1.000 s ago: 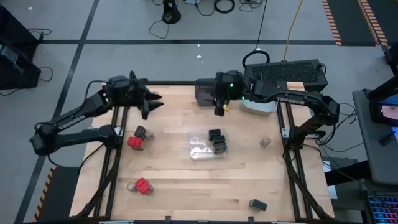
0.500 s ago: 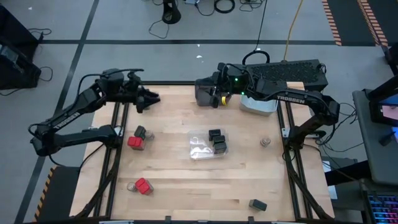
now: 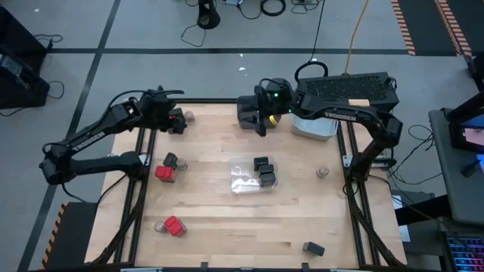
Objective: Sort spices by type
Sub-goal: Put the black seasoning can into the transparent bin
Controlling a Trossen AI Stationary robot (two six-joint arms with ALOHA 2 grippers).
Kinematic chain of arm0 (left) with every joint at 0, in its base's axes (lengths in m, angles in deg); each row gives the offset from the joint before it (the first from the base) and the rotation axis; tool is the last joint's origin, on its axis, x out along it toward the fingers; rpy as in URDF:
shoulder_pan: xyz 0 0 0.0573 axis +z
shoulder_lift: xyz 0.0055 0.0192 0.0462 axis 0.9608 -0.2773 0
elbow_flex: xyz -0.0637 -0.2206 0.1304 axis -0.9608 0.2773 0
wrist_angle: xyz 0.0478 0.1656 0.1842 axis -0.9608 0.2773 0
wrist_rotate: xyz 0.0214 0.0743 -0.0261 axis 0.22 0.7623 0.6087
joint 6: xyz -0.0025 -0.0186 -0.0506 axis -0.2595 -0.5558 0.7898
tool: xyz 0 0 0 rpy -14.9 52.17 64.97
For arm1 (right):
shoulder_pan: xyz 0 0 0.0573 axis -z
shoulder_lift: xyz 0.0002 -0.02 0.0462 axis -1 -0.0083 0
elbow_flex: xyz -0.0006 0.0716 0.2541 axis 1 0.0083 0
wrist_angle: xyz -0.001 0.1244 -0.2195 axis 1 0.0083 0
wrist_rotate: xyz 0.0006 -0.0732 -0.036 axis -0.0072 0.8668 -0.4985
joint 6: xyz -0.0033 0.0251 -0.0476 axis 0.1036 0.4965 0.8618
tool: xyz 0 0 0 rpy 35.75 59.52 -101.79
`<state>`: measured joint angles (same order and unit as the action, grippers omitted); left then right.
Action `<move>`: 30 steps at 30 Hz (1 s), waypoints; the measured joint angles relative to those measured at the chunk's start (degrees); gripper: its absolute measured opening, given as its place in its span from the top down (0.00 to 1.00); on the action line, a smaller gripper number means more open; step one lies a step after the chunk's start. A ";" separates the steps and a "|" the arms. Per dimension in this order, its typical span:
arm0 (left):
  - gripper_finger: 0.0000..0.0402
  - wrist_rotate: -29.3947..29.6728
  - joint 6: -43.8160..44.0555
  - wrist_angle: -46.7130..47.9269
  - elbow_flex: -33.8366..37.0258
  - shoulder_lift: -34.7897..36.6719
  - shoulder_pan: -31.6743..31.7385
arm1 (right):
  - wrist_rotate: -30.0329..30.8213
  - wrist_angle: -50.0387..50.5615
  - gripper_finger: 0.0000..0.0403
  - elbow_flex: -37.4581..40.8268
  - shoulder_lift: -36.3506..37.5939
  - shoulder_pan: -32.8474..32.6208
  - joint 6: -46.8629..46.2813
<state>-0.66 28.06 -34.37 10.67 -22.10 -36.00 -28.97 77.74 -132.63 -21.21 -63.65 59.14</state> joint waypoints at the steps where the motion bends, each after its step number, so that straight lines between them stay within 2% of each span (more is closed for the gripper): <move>1: 0.49 0.19 0.77 0.06 0.00 -0.37 0.01 | -0.31 0.37 0.63 0.02 -0.62 -0.04 -0.55; 5: 0.49 0.93 2.33 1.78 0.00 -1.71 0.01 | -2.97 0.51 0.63 0.02 -1.17 -0.48 -3.33; 8: 0.49 4.18 2.87 5.78 0.00 -2.84 0.01 | -3.18 0.29 0.63 0.02 -0.15 -0.52 -4.31; 13: 0.49 4.46 2.80 10.81 0.00 -5.39 -0.74 | -2.89 0.36 0.63 0.02 0.99 0.03 -3.69; 18: 0.49 4.27 -0.39 12.13 0.00 -6.74 -3.23 | -2.76 0.42 0.63 0.02 0.99 0.07 -10.04; 24: 0.49 -0.48 -0.79 18.71 -0.29 -6.83 -8.06 | -2.78 0.31 0.63 0.02 0.99 -0.09 -15.08; 30: 0.49 4.36 -0.24 24.71 -0.66 -6.81 -13.86 | -2.78 0.41 0.63 0.02 0.99 -0.24 -20.62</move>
<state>3.70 27.82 -9.66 10.01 -28.91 -49.86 -31.75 78.15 -132.60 -20.22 -63.89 38.52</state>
